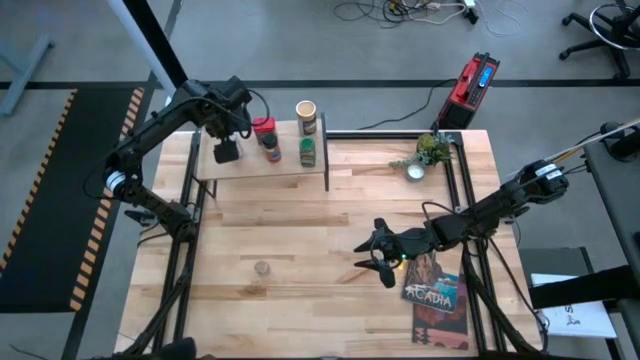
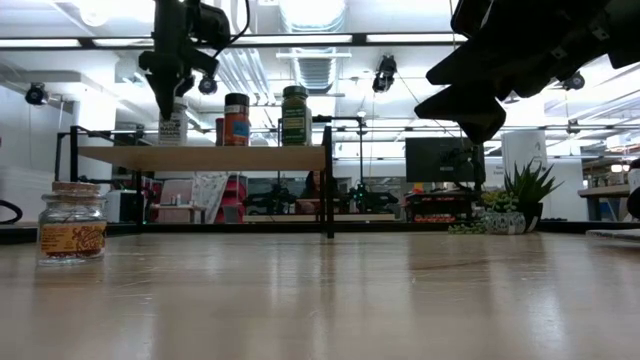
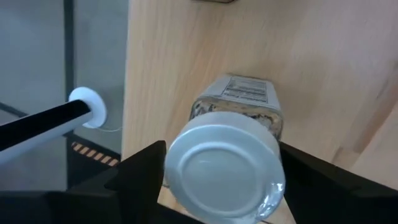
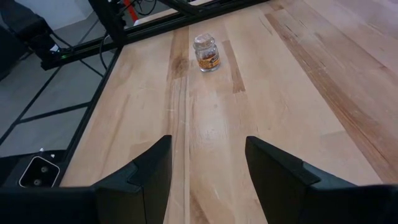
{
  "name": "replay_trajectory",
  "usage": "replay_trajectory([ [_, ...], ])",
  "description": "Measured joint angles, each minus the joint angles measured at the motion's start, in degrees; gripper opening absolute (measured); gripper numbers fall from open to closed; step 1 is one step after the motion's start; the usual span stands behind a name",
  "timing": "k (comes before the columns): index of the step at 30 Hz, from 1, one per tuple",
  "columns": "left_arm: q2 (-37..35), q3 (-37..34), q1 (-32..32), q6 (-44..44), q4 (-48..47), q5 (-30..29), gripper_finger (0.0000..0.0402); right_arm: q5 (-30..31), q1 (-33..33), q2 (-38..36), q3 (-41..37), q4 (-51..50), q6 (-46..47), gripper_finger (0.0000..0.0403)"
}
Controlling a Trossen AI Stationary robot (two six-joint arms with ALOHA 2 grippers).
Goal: Shelf spices
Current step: Put the white seasoning bottle on the shelf
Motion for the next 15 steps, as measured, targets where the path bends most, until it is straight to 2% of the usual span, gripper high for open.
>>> replay_trajectory([
  [8,-0.85,0.0,0.0,-0.63,-0.01,-4.95,0.0293,0.0,-0.01,0.0,0.0,0.0,0.0,0.0181],
  [15,-2.75,0.0,-0.49,-2.35,-0.13,-4.06,0.0295,0.17,-0.02,0.0,0.0,0.0,0.0,0.0181],
])
